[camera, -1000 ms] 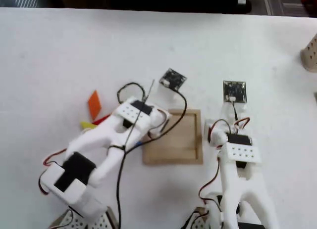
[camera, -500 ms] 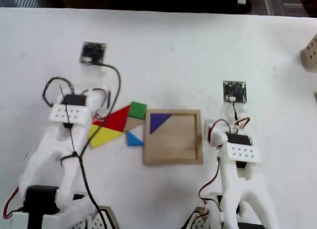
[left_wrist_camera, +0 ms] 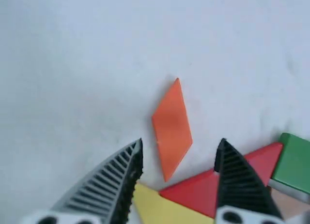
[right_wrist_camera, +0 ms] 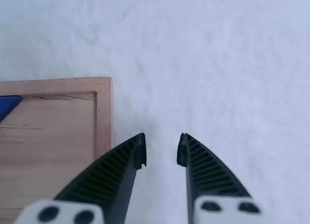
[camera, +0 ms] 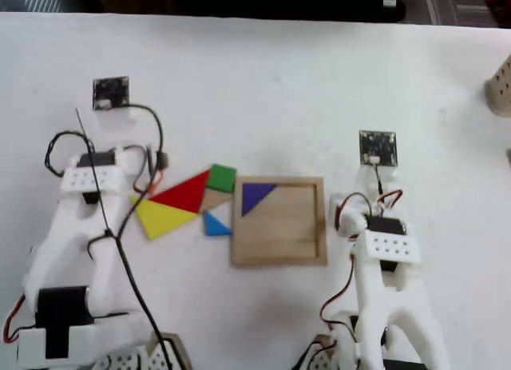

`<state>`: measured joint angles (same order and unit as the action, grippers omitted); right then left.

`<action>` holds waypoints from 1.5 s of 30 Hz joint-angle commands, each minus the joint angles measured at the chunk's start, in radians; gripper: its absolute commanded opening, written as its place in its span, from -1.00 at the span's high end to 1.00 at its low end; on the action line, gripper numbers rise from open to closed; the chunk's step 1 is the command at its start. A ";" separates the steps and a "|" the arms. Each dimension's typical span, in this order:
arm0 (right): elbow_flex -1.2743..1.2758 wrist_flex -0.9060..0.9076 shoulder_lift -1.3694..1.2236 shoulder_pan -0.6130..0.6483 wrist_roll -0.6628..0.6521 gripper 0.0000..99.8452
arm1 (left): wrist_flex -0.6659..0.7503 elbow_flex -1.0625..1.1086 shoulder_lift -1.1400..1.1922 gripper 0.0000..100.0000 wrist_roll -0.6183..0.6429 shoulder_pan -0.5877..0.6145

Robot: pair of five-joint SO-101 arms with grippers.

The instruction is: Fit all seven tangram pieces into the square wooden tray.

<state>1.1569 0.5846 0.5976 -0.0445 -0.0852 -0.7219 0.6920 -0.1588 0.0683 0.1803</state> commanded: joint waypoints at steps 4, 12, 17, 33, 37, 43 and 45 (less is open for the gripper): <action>-0.038 -0.004 0.018 0.010 0.000 0.76 | 0.014 -0.021 -0.004 0.49 0.037 0.015; -0.038 -0.002 0.018 0.010 0.000 0.76 | 0.052 -0.035 0.038 0.49 0.130 0.015; -0.035 -0.002 0.018 0.025 0.000 0.76 | 0.000 -0.170 0.205 0.49 0.198 0.025; -0.035 -0.002 0.018 0.025 -0.002 0.76 | -0.178 -0.431 0.460 0.49 0.193 -0.004; -0.035 -0.002 0.018 0.025 -0.002 0.76 | -0.178 -0.431 0.461 0.49 0.193 -0.005; -0.035 -0.002 0.018 0.025 -0.002 0.76 | -0.207 -0.431 0.461 0.49 0.193 -0.033; -0.035 -0.002 0.018 0.025 -0.002 0.76 | -0.213 -0.431 0.461 0.49 0.193 -0.036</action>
<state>1.1569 0.5846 0.5976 -0.0292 -0.0852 -0.9183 0.3084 0.3076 0.2570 0.1741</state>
